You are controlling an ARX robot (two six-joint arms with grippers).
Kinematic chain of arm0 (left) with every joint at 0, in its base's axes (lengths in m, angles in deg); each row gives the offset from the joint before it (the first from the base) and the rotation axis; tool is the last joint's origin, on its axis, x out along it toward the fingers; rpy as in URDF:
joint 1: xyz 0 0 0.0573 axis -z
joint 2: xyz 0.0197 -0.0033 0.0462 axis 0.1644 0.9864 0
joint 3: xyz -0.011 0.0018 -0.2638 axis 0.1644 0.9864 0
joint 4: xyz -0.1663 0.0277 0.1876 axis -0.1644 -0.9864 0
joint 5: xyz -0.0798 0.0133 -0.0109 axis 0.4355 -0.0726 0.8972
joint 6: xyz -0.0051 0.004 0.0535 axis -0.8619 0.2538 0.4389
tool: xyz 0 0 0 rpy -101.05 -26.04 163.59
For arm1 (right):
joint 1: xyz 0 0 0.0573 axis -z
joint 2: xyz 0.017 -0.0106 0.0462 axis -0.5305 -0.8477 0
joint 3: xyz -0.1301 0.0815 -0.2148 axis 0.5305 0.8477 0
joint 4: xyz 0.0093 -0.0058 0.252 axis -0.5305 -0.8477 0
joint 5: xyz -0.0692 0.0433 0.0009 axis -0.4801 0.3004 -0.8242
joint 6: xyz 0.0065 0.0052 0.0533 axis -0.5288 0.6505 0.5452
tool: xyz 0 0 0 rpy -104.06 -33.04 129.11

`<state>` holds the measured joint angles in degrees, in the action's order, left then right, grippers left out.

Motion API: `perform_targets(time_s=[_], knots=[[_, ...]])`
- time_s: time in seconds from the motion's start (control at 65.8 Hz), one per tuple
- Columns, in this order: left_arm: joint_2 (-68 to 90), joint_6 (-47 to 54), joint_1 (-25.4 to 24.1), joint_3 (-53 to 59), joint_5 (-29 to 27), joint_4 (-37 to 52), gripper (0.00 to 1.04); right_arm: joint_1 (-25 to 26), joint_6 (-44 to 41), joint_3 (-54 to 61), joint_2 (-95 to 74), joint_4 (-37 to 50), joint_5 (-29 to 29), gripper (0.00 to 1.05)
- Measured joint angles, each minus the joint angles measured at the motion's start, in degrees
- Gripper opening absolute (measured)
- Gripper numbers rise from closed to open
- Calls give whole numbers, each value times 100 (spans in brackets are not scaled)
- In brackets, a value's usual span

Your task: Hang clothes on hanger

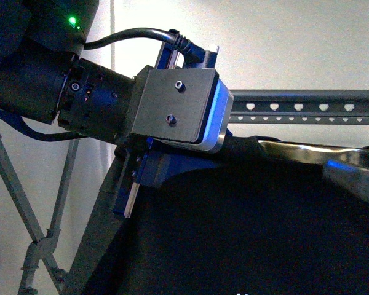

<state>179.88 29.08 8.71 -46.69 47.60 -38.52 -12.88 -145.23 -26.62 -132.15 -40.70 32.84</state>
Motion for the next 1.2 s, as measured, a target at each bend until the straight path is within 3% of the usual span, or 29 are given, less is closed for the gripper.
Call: perform_targets(time_s=[0.365, 0.456, 0.547, 0.668, 0.896, 1.018, 1.094, 1.2], knots=[[0, 7, 0, 0, 0, 4, 100, 286, 52, 31, 90, -643, 111, 9], [0, -59, -2, 2, 44, 50, 98, 323, 11, 31, 90, -780, 107, 9], [9, -1217, -24, 37, 109, 634, 98, 343, 7, 26, 105, -960, 96, 9], [28, -2573, -111, 81, -553, 1128, 98, 374, 37, -4, 122, -1353, 13, 9], [44, -2105, -424, 505, -1821, 1816, 98, 474, 225, -129, 133, -2374, -282, 9], [-146, -2291, -752, 782, -1604, 1797, 98, 546, 369, -299, 105, -3254, -553, 9], [-439, -3093, -975, 894, -1541, 2085, 98, 603, 638, -339, 37, -3373, -595, 9], [-619, -5167, -1244, 723, -2361, 2734, 98, 623, 1408, -398, 26, -3300, -586, 9]])
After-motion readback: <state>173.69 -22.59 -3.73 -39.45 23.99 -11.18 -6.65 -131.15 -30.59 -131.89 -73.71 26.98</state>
